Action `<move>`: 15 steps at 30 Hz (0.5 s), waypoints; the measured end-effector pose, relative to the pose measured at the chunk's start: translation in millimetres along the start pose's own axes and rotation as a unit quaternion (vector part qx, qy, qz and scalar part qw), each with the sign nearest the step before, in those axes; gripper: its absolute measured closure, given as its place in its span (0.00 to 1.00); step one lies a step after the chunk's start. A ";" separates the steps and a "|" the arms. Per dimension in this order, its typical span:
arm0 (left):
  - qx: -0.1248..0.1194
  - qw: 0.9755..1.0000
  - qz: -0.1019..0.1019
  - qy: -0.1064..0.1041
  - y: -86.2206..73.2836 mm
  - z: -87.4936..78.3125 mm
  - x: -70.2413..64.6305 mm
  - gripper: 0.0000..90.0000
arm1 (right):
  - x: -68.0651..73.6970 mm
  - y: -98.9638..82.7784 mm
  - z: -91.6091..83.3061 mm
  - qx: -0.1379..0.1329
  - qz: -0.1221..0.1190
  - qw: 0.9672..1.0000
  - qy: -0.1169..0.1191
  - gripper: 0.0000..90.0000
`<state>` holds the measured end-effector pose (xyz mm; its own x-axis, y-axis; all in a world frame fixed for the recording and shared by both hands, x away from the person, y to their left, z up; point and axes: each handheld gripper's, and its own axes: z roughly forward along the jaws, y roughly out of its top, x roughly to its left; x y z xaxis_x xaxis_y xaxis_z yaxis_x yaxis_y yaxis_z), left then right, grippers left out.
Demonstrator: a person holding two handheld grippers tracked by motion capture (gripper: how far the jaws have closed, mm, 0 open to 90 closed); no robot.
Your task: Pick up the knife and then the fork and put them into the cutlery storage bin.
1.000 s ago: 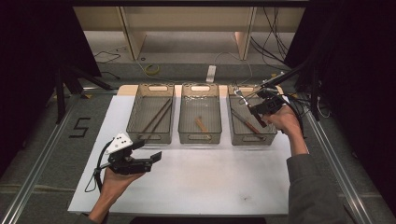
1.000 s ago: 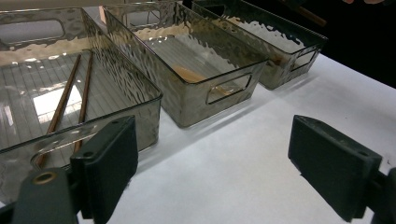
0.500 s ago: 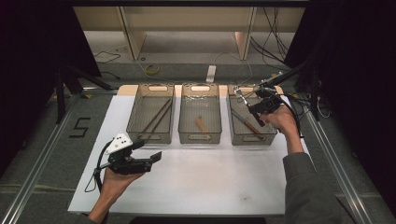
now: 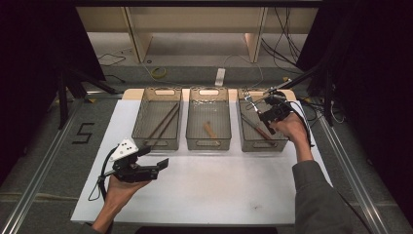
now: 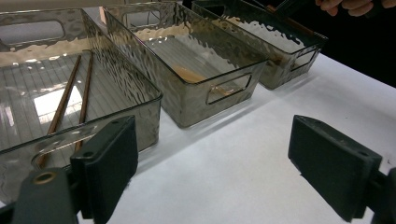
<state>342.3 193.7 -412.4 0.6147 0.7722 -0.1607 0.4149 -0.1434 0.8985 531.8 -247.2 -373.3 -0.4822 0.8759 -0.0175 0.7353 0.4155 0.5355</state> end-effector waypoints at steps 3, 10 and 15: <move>0.001 1.000 0.000 0.000 -0.1 0.2 0.2 0.17 | 0.4 -0.1 1.8 0.002 0.003 1.000 0.000 0.86; 0.000 1.000 0.000 0.000 -0.1 0.1 0.2 0.17 | -1.2 -1.9 6.4 0.008 0.003 1.000 -0.003 0.86; 0.000 1.000 -0.001 0.000 -0.1 0.5 0.0 0.17 | -2.4 -5.3 11.9 0.016 0.005 1.000 -0.001 0.86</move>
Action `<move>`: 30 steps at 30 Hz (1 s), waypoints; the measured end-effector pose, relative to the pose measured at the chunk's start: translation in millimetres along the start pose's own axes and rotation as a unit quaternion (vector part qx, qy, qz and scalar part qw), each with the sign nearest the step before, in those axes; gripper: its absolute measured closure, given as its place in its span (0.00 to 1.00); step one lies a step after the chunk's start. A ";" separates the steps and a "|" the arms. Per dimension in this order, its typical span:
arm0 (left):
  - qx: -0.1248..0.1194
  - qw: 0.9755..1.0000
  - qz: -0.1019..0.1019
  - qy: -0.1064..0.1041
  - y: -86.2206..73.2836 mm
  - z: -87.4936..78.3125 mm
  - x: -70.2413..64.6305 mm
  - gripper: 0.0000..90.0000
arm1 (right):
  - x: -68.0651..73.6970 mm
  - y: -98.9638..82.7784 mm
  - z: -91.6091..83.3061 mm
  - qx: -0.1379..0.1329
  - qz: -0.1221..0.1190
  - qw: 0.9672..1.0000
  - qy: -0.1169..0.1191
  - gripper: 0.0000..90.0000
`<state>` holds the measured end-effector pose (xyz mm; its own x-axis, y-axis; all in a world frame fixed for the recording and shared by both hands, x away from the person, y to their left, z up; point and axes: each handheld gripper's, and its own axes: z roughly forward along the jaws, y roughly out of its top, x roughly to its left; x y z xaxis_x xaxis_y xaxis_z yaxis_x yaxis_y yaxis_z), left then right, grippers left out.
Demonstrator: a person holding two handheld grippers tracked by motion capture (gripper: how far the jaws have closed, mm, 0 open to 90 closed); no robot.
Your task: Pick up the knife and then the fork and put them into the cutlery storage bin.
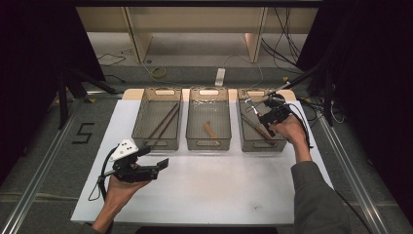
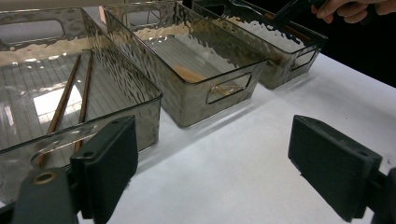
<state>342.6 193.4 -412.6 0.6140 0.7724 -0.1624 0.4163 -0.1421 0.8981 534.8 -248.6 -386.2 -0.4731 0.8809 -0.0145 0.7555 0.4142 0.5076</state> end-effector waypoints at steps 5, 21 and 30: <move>0.000 1.000 0.000 0.000 0.0 0.0 0.1 0.17 | 0.0 -2.4 7.6 0.010 0.007 1.000 0.014 0.83; 0.000 1.000 -0.001 -0.001 0.0 0.1 -0.2 0.17 | 7.0 -4.8 -11.8 -0.036 0.003 0.999 0.034 0.60; 0.002 1.000 -0.001 -0.002 -0.2 0.3 -0.3 0.17 | 15.8 -13.0 -24.9 -0.064 -0.008 0.997 0.046 0.50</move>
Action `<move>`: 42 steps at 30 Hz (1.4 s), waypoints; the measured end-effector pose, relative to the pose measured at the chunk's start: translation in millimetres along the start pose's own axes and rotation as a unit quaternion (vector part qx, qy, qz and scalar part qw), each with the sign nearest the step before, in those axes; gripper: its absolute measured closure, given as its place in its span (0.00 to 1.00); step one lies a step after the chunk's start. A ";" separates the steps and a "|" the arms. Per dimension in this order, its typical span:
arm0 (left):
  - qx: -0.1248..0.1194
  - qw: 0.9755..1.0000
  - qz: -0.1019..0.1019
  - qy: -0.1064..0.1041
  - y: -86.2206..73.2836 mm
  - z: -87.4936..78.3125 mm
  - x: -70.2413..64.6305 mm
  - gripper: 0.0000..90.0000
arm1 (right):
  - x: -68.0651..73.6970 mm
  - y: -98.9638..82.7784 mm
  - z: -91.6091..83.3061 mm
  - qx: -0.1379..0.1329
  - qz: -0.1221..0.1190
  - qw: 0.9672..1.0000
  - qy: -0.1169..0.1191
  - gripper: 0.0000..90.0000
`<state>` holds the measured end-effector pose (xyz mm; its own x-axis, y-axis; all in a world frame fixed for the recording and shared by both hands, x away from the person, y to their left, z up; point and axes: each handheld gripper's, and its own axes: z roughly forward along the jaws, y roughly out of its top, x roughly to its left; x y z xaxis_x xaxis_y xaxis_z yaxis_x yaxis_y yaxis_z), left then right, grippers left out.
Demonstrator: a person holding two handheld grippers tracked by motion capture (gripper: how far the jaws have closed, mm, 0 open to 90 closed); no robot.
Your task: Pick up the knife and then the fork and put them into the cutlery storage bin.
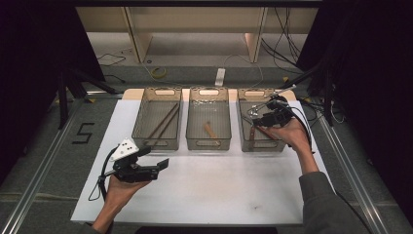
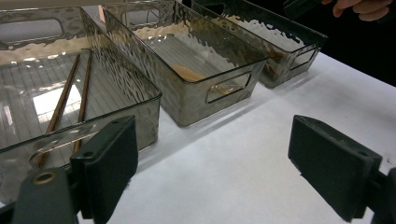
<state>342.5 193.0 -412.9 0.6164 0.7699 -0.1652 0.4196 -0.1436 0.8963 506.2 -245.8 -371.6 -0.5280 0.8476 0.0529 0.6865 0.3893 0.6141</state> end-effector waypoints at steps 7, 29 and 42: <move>0.000 1.000 0.000 0.000 -0.1 0.3 -0.3 0.17 | 18.4 -10.5 -14.0 -0.040 -0.023 0.999 0.013 0.46; 0.003 1.000 0.001 -0.004 -0.4 0.9 -0.2 0.17 | 64.4 -48.9 -36.1 -0.119 -0.032 0.991 0.048 0.36; 0.004 1.000 0.001 -0.008 -0.4 1.2 -0.9 0.17 | 76.2 -71.2 -43.6 -0.160 -0.024 0.985 0.064 0.33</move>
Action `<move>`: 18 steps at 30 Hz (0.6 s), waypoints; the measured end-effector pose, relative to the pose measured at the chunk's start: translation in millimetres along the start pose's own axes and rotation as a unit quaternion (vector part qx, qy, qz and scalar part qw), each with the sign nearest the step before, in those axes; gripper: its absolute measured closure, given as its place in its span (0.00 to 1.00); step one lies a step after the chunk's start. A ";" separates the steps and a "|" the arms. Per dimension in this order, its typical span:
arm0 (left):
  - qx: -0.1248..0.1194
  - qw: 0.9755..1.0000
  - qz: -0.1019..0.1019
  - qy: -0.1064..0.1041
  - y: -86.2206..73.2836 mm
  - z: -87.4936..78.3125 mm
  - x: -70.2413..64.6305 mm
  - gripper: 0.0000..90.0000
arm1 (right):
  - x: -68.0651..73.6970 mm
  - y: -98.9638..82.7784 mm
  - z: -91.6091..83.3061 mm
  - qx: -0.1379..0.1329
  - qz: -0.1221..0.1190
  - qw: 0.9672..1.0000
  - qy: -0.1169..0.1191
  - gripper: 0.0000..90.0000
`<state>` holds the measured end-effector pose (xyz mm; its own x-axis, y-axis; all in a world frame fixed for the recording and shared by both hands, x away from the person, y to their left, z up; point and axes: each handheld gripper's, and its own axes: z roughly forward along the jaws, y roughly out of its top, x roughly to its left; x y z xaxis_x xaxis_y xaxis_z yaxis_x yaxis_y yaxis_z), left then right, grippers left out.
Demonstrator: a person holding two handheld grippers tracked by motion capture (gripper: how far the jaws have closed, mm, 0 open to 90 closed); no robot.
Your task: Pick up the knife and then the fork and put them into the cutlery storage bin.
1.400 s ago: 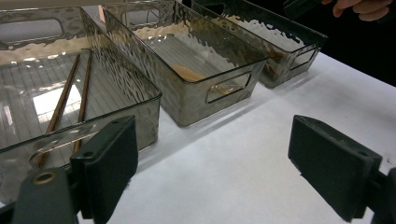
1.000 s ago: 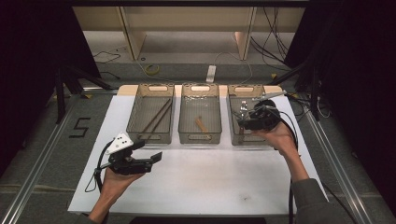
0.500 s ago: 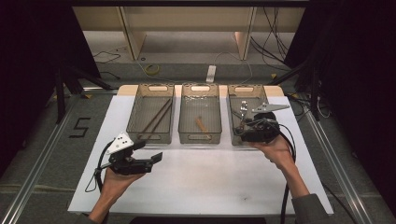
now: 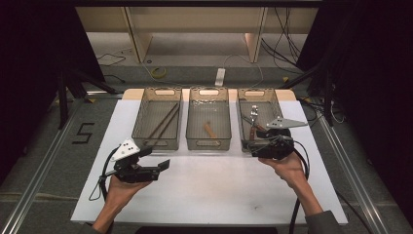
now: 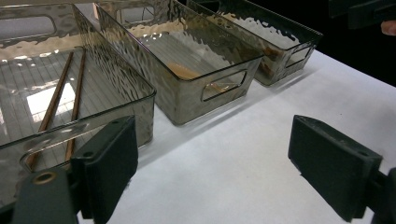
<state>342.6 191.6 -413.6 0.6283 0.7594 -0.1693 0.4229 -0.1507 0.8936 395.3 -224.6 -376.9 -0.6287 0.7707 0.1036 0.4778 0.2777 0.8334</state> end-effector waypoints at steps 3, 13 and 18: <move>0.000 1.000 0.000 -0.001 0.0 0.2 -0.3 0.17 | 2.0 -5.7 -2.2 -0.006 0.001 1.000 0.007 0.32; -0.001 1.000 -0.001 -0.004 0.3 -0.3 0.1 0.17 | 6.2 -24.2 -9.2 -0.020 0.011 0.999 0.023 0.28; -0.001 1.000 0.000 -0.006 0.3 -0.2 -0.6 0.17 | 9.6 -35.5 -13.7 -0.031 0.022 0.999 0.028 0.26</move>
<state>342.2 191.3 -413.1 0.6363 0.7515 -0.1744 0.4219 -0.1496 0.8942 363.9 -234.9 -398.1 -0.6422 0.7476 0.1691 0.4672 0.2069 0.8596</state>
